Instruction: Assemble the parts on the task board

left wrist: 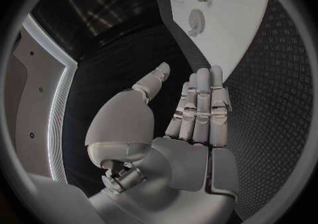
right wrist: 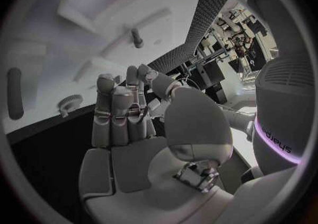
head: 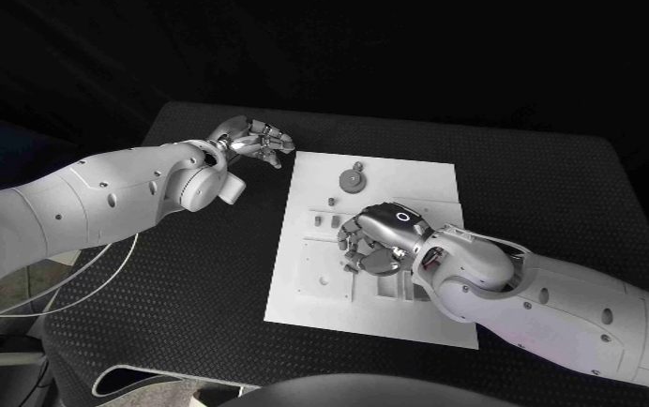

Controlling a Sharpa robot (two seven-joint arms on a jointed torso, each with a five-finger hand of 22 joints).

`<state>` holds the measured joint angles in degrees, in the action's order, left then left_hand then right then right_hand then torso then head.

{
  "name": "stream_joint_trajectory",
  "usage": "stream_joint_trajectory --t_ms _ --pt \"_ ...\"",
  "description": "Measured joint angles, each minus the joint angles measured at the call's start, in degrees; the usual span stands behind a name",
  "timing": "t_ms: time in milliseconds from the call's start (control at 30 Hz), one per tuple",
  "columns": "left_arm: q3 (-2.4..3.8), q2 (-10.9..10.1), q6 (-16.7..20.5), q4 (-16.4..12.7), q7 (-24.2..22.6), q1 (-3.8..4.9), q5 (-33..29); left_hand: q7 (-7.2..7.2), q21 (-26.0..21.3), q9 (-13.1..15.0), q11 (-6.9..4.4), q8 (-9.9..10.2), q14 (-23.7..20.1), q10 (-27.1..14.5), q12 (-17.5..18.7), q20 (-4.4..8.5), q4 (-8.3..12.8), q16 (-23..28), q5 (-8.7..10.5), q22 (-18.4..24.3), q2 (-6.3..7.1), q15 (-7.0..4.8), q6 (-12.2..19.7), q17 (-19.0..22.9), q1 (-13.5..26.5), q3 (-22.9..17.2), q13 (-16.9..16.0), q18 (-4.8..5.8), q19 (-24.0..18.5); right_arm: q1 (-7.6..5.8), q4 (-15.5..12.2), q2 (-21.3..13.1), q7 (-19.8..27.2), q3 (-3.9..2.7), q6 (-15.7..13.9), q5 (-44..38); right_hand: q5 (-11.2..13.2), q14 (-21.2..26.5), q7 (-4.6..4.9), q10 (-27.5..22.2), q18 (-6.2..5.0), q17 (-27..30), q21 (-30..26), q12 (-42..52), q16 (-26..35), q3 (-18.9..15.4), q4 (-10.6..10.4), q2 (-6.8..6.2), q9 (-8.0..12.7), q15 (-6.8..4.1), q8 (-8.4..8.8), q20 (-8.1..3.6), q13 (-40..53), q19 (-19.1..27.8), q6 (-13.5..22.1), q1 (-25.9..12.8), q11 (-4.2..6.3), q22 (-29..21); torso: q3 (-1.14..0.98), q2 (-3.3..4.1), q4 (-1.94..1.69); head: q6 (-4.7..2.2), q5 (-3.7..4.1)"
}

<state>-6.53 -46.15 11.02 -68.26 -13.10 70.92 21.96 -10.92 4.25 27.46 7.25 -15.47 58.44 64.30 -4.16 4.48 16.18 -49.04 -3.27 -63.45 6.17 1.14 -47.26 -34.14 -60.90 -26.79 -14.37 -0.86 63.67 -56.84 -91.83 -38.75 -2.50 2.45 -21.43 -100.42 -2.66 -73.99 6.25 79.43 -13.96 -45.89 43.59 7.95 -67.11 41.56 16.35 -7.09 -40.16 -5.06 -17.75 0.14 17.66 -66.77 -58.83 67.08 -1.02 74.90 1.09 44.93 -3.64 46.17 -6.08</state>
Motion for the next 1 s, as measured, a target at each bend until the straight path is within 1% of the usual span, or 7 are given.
stream_joint_trajectory --t_ms 100,167,300,400,633,867,1000 --pt "0.00 0.0 0.0 0.0 0.0 0.01 0.0 0.00 0.0 0.0 0.00 0.0 0.0 0.0 0.0 0.00 0.0 0.0 0.00 0.0 0.00 0.00 0.0 0.0 0.0 0.0 0.0 0.00 0.0 -0.28 0.0 0.1 -0.1 0.03 0.5 0.0 0.0 0.0 0.44 0.0 -0.19 0.0 0.0 0.3 0.0 -0.5 -0.6 -1.15 0.3 -0.05 1.14 0.00 0.6 0.0 1.8 -1.6 0.01 0.0 0.01 0.00 0.01 0.02 -0.04" --pt "0.00 0.0 0.0 0.0 0.0 0.02 0.0 0.00 0.0 0.0 0.00 0.0 0.0 0.0 0.0 0.00 0.0 0.0 0.00 0.0 0.00 0.00 0.0 0.0 0.0 0.0 0.0 0.00 0.0 -0.48 -0.1 0.3 -0.4 0.04 1.2 -0.2 -0.2 0.1 0.81 0.2 -0.21 0.0 0.0 0.7 0.0 -2.0 -0.9 -2.61 0.7 -0.15 1.93 0.00 1.1 0.0 3.1 -3.4 0.01 0.0 0.01 0.00 0.00 0.05 -0.07" --pt "0.00 0.0 0.0 0.0 0.0 0.01 0.0 0.01 0.0 0.0 -0.01 0.0 0.0 0.0 0.0 0.00 0.0 0.0 0.00 0.0 0.00 0.00 0.0 0.0 0.0 0.0 -0.1 0.00 0.0 -0.77 0.1 0.7 -1.3 0.05 3.3 -1.1 -0.2 0.5 1.31 0.4 -0.25 0.0 0.0 1.4 0.0 -4.4 -0.7 -3.77 1.3 0.03 3.29 -0.03 2.9 0.0 5.0 -5.1 -0.11 0.0 0.01 0.01 -0.02 0.12 -0.15" --pt "0.00 0.0 0.0 0.0 0.0 0.01 0.0 0.02 0.0 0.0 -0.01 0.0 0.0 0.0 0.0 -0.01 0.0 0.0 0.00 0.0 0.00 0.00 0.0 0.0 0.0 0.0 0.0 0.00 0.0 -0.90 0.1 1.0 -2.2 0.05 5.5 -2.0 -0.2 0.7 1.28 0.4 -0.25 0.0 0.0 2.2 0.0 -6.0 -0.4 -3.54 1.6 -0.09 3.78 -0.22 5.0 0.4 5.3 -5.5 -0.11 0.0 0.01 0.01 -0.03 0.20 -0.26" --pt "0.00 0.0 0.0 0.0 0.0 0.01 0.0 0.03 0.0 0.0 -0.09 0.0 0.0 0.1 0.0 -0.01 0.0 0.0 0.00 0.0 0.00 0.01 0.0 0.0 0.0 0.0 0.0 0.00 0.0 -1.26 0.3 1.8 -3.6 0.05 10.3 -3.4 -0.2 1.1 1.32 -0.8 -0.25 -0.1 0.0 2.8 0.0 -6.7 -0.1 -3.54 2.0 -0.18 4.16 -0.03 8.3 0.9 5.4 -5.5 -0.22 0.0 0.03 0.04 -0.09 0.40 -0.42" --pt "-0.01 0.0 0.0 0.0 0.1 0.01 0.0 0.03 0.0 0.0 -0.10 0.0 0.0 0.1 0.0 -0.09 0.0 0.0 0.00 0.0 0.00 0.01 0.0 0.0 0.0 0.0 0.0 0.00 -0.1 -1.37 0.4 2.1 -4.5 0.05 13.4 -4.5 -0.2 1.3 1.32 -0.9 -0.26 -0.1 0.0 3.6 0.0 -7.1 -0.3 -3.54 2.1 -0.04 4.40 -0.02 10.9 0.9 5.4 -5.5 -0.30 0.0 0.04 0.04 -0.08 0.50 -0.52" --pt "-0.01 0.0 0.0 0.0 0.1 0.01 0.0 0.03 0.0 0.0 -0.10 0.0 0.0 0.1 0.0 -0.09 0.0 0.0 0.00 0.0 0.00 0.01 0.0 0.0 0.0 0.0 0.0 0.00 -0.1 -1.37 0.4 2.3 -4.8 0.07 14.3 -4.8 -0.2 1.3 0.90 -1.2 -0.27 -0.1 0.0 3.8 -0.2 -7.1 -0.3 -3.29 2.1 -0.04 4.40 -0.02 12.2 0.9 5.0 -5.2 0.00 0.0 0.03 0.04 -0.06 0.62 -0.57"
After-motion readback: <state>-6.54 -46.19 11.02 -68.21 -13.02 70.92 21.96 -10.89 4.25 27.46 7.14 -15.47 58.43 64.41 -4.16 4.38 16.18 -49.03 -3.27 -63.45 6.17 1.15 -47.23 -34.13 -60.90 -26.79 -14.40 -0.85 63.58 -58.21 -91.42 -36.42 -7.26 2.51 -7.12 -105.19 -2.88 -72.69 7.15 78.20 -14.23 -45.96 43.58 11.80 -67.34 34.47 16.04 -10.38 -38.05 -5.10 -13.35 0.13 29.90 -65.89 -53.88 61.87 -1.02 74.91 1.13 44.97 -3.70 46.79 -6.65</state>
